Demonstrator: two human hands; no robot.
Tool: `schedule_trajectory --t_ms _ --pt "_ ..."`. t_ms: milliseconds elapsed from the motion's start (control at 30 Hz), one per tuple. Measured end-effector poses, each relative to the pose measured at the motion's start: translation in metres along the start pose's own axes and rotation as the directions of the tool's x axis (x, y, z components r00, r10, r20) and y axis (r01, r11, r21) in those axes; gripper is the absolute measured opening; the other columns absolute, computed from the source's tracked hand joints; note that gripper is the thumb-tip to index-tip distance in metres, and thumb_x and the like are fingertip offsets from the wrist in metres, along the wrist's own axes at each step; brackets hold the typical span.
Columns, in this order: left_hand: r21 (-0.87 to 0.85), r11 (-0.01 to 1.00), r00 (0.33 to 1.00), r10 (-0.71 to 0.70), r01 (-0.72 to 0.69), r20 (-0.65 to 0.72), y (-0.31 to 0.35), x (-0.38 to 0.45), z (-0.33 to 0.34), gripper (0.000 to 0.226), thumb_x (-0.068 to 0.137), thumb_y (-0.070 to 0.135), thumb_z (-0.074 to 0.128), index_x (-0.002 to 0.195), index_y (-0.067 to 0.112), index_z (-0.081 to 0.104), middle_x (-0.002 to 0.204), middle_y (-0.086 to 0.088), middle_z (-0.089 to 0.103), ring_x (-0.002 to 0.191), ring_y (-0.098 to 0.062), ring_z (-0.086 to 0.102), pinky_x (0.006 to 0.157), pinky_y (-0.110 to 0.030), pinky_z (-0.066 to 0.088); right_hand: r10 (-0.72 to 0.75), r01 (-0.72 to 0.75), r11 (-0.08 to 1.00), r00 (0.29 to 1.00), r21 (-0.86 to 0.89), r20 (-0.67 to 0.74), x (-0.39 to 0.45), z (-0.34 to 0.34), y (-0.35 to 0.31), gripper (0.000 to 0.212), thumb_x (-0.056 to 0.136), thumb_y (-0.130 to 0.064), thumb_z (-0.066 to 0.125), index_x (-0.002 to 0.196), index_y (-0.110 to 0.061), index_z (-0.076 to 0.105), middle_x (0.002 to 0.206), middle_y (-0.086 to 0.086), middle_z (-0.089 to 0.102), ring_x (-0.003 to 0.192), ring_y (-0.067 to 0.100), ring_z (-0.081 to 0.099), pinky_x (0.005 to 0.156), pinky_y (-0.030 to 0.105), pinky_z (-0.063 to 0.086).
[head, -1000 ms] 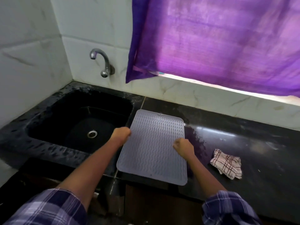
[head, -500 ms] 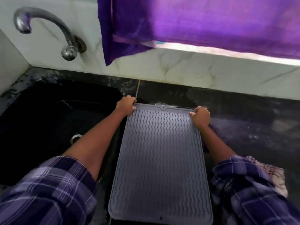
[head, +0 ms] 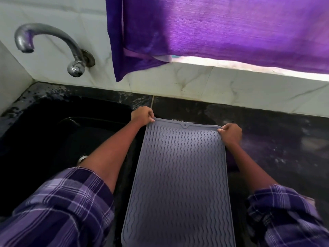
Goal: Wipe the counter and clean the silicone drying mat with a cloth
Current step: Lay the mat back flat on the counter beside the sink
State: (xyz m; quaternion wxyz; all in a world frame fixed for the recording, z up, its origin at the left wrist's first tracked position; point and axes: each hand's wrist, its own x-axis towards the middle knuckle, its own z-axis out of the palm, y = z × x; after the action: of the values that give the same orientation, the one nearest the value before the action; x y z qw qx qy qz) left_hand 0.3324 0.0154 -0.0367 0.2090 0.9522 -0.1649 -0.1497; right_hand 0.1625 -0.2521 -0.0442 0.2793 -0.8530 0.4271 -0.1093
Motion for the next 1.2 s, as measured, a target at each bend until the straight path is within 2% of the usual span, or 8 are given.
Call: schedule_trajectory --t_ms 233,400,633,733,867,1067,1133,1200 --pt "-0.007 1.000 1.000 -0.019 0.019 -0.012 0.006 0.013 0.005 0.017 0.084 0.024 0.073 0.100 0.018 0.072 0.108 0.000 0.072 0.109 -0.017 0.064 0.091 -0.031 0.048 0.003 -0.003 1.000 1.000 -0.007 -0.020 0.015 0.006 -0.004 0.018 0.084 -0.009 0.067 0.097 0.004 0.071 0.099 0.022 0.071 0.094 0.032 0.067 0.073 0.025 0.045" --pt "-0.014 0.999 0.998 -0.043 0.043 -0.040 0.007 0.018 0.010 0.014 0.084 0.023 0.073 0.098 0.018 0.072 0.104 -0.001 0.073 0.106 -0.018 0.066 0.091 -0.032 0.049 -0.002 0.001 1.000 0.999 -0.026 -0.035 0.024 0.011 -0.006 0.020 0.083 -0.011 0.068 0.098 0.002 0.071 0.102 0.022 0.070 0.098 0.034 0.066 0.086 0.037 0.052" --pt "-0.001 0.998 0.994 -0.063 0.063 -0.087 0.001 0.020 0.017 0.014 0.085 0.021 0.072 0.098 0.017 0.071 0.103 -0.003 0.073 0.103 -0.019 0.067 0.086 -0.031 0.050 0.018 -0.018 1.000 0.999 -0.003 -0.038 0.028 0.025 -0.008 0.019 0.083 -0.011 0.068 0.097 0.002 0.071 0.102 0.021 0.070 0.098 0.034 0.066 0.089 0.039 0.053" --pt "-0.020 1.000 0.988 -0.021 0.018 -0.154 -0.003 0.017 0.024 0.018 0.087 0.017 0.069 0.105 0.015 0.070 0.107 -0.003 0.072 0.104 -0.019 0.066 0.084 -0.030 0.050 0.005 -0.010 0.998 0.996 -0.054 -0.090 0.023 0.029 -0.006 0.019 0.086 -0.013 0.064 0.099 -0.001 0.070 0.104 0.020 0.069 0.100 0.033 0.065 0.086 0.037 0.052" --pt "-0.004 0.996 0.960 0.088 -0.092 -0.265 -0.009 -0.005 0.019 0.035 0.088 0.020 0.067 0.123 0.016 0.063 0.123 -0.003 0.063 0.117 -0.021 0.056 0.090 -0.035 0.049 -0.040 0.016 0.987 0.988 -0.157 -0.146 0.009 0.018 0.001 0.025 0.089 -0.007 0.056 0.113 -0.006 0.064 0.116 0.019 0.061 0.114 0.032 0.053 0.085 0.038 0.050" --pt "0.047 0.973 0.961 0.229 -0.225 -0.154 -0.015 -0.089 0.027 0.017 0.087 0.020 0.067 0.101 0.011 0.067 0.104 -0.005 0.064 0.102 -0.022 0.061 0.082 -0.029 0.046 -0.280 0.276 0.951 0.960 -0.141 -0.011 -0.064 0.002 0.021 0.027 0.088 -0.011 0.054 0.112 -0.001 0.062 0.110 0.022 0.061 0.104 0.036 0.056 0.080 0.041 0.050" --pt "0.049 0.960 0.956 0.279 -0.276 -0.086 -0.016 -0.127 0.038 0.011 0.085 0.018 0.068 0.094 0.011 0.066 0.097 -0.001 0.062 0.098 -0.019 0.062 0.079 -0.024 0.043 -0.328 0.332 0.939 0.943 -0.092 0.064 -0.097 0.000 0.036 0.024 0.088 -0.015 0.059 0.106 -0.001 0.064 0.106 0.019 0.063 0.100 0.034 0.059 0.078 0.038 0.050" --pt "0.085 0.936 0.940 0.341 -0.340 0.003 -0.017 -0.165 0.047 0.012 0.084 0.019 0.069 0.093 0.011 0.066 0.101 -0.001 0.063 0.101 -0.016 0.060 0.084 -0.024 0.044 -0.358 0.366 0.930 0.924 -0.041 0.132 -0.129 -0.008 0.055 0.020 0.086 -0.020 0.064 0.097 -0.003 0.065 0.098 0.015 0.066 0.091 0.028 0.061 0.072 0.031 0.048"
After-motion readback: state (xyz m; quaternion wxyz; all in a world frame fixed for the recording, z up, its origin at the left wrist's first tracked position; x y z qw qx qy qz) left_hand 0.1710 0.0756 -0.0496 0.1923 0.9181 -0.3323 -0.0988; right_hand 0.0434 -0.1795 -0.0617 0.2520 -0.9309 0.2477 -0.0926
